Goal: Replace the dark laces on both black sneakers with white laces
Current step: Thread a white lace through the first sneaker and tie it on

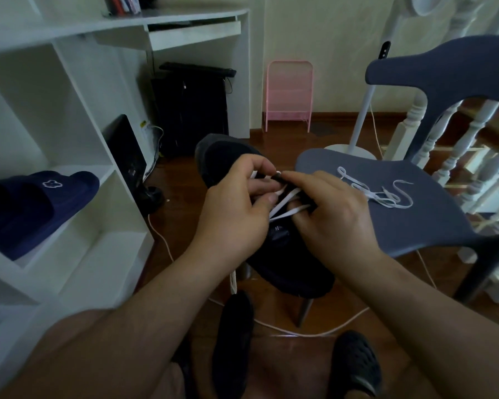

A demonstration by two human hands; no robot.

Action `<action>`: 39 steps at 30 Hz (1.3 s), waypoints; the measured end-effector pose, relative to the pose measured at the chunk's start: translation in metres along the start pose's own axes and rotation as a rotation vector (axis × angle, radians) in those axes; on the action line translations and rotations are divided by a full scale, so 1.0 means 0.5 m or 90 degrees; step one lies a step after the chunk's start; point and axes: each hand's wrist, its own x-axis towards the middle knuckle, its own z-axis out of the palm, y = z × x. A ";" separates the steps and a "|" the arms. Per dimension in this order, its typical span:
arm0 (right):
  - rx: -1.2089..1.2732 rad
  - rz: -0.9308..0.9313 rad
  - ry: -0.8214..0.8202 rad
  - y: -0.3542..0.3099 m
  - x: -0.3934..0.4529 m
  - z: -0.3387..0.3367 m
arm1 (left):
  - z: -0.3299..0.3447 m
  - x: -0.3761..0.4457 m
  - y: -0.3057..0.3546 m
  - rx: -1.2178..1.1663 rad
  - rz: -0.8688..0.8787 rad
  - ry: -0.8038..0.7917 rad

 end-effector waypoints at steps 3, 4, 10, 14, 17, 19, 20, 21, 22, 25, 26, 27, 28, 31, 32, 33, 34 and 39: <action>-0.006 0.008 0.004 0.007 0.004 -0.008 | -0.014 0.004 0.001 0.009 -0.001 -0.004; -0.007 0.011 0.002 0.007 0.004 -0.009 | -0.018 0.005 -0.001 0.016 0.008 0.002; -0.020 0.064 0.027 0.019 0.010 -0.023 | -0.055 0.006 -0.022 0.040 0.088 0.122; -0.043 0.124 0.017 0.026 0.019 -0.039 | -0.064 -0.001 -0.039 0.077 0.050 -0.023; -0.044 0.178 0.019 0.029 0.025 -0.042 | -0.046 -0.014 -0.042 0.225 -0.064 -0.208; -0.033 0.217 0.024 0.026 0.028 -0.040 | -0.029 -0.015 -0.046 0.272 -0.097 -0.242; -0.025 0.235 0.024 0.023 0.029 -0.038 | -0.023 -0.014 -0.047 0.266 -0.098 -0.223; -0.017 0.251 0.021 0.018 0.028 -0.036 | -0.019 -0.012 -0.047 0.245 -0.097 -0.182; -0.009 0.263 0.018 0.013 0.028 -0.032 | -0.017 -0.009 -0.049 0.214 -0.092 -0.128; 0.021 0.262 -0.009 -0.005 0.021 -0.016 | -0.020 0.006 -0.060 0.118 -0.065 0.027; 0.042 0.255 -0.036 -0.011 0.017 -0.012 | -0.023 0.011 -0.068 0.114 -0.047 0.062; 0.070 0.253 -0.068 -0.015 0.013 -0.008 | -0.028 0.015 -0.075 0.112 -0.031 0.084; 0.104 0.262 -0.096 -0.017 0.012 -0.008 | -0.031 0.020 -0.084 0.108 -0.018 0.095; 0.261 0.355 -0.123 -0.012 0.017 -0.018 | -0.039 0.020 -0.102 0.097 0.009 0.107; 0.316 0.392 -0.111 -0.009 0.018 -0.021 | -0.040 0.018 -0.105 0.101 0.020 0.110; 0.354 0.422 -0.096 -0.007 0.019 -0.022 | -0.040 0.014 -0.106 0.107 0.030 0.115; 0.373 0.439 -0.081 -0.006 0.019 -0.022 | -0.038 0.011 -0.108 0.111 0.037 0.118; 0.410 0.471 -0.027 -0.002 0.019 -0.010 | -0.028 -0.002 -0.117 0.109 0.073 0.134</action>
